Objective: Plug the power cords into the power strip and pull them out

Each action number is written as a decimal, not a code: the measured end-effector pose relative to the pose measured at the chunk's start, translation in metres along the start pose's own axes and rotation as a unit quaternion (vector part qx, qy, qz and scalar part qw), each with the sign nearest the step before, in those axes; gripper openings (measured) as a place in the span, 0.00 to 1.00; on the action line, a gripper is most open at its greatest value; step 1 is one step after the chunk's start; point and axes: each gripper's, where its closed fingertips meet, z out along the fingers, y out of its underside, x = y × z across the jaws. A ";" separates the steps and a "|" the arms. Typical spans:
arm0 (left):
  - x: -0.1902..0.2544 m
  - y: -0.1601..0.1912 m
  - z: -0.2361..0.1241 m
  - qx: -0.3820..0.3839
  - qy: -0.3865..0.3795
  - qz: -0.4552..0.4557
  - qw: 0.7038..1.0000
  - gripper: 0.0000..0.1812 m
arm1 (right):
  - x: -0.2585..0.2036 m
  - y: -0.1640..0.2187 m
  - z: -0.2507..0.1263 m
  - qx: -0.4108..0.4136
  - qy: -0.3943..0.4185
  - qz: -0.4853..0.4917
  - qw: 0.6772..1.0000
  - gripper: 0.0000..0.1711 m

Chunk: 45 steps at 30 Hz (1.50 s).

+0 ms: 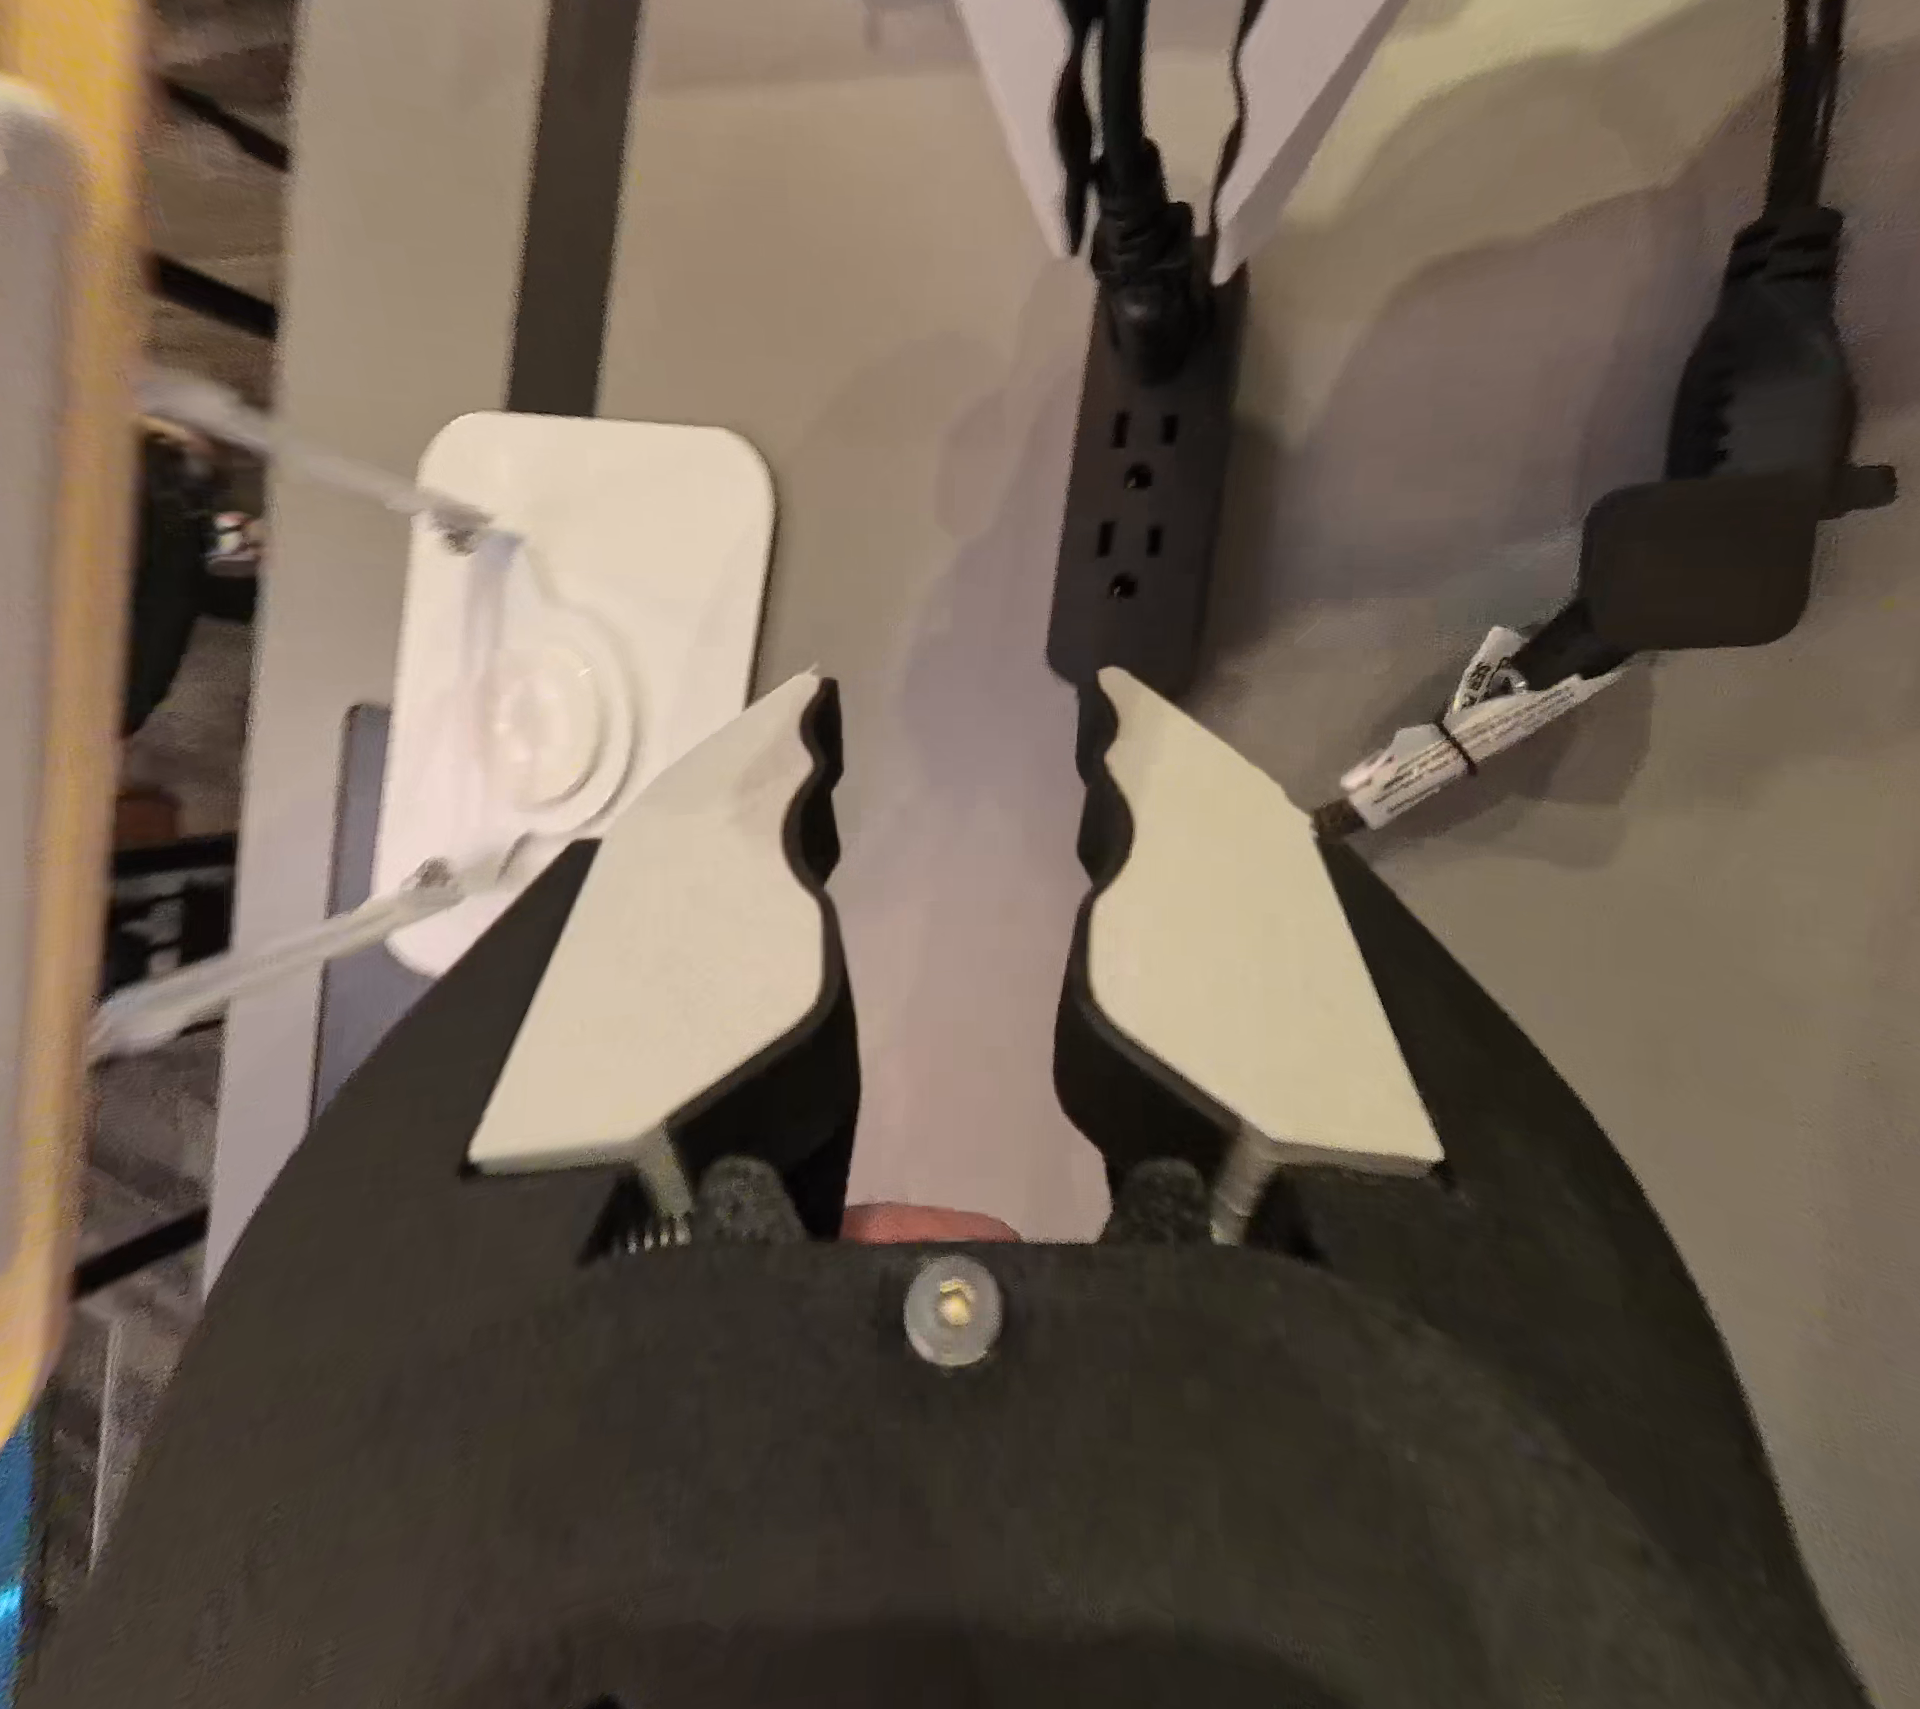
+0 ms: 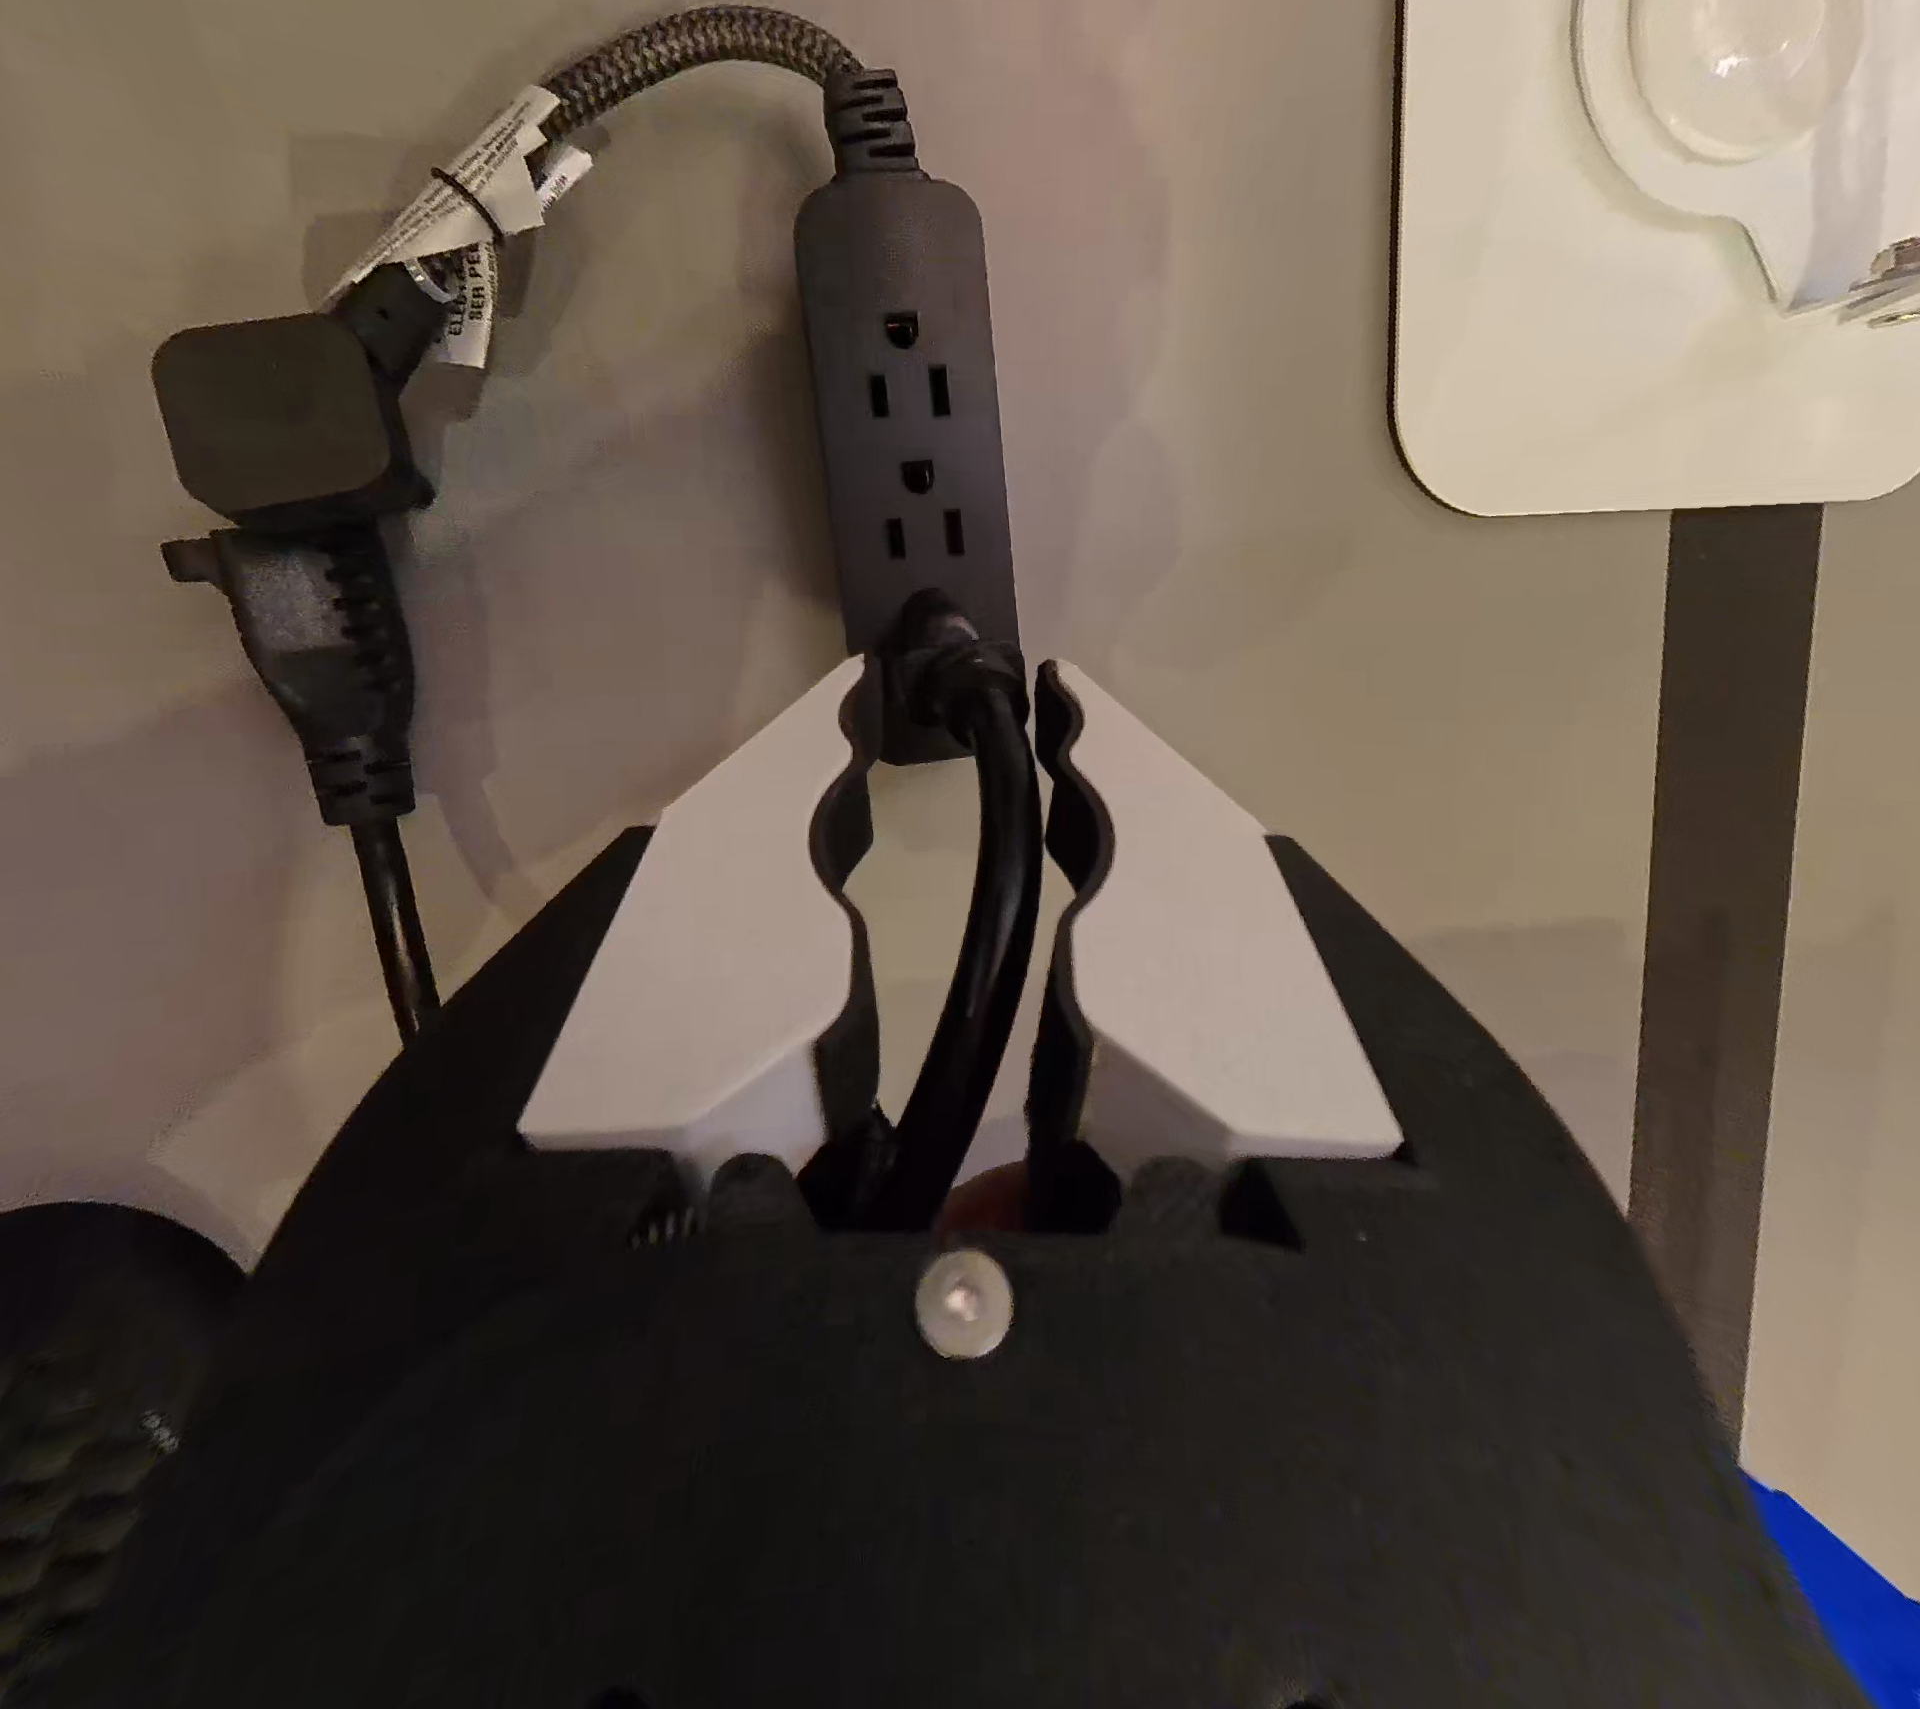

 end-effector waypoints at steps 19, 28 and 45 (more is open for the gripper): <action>-0.084 0.297 -0.189 -0.175 -0.210 -0.275 0.922 0.18 | 0.007 -0.003 0.002 0.048 0.003 -0.012 0.999 0.14; -0.086 0.313 -0.114 -0.124 -0.119 -0.452 0.876 0.28 | 0.009 0.003 0.004 0.055 -0.001 -0.003 0.999 0.14; -0.090 0.359 -0.059 -0.165 -0.135 -0.604 0.768 0.19 | 0.010 -0.004 0.002 0.060 0.018 -0.018 0.998 0.13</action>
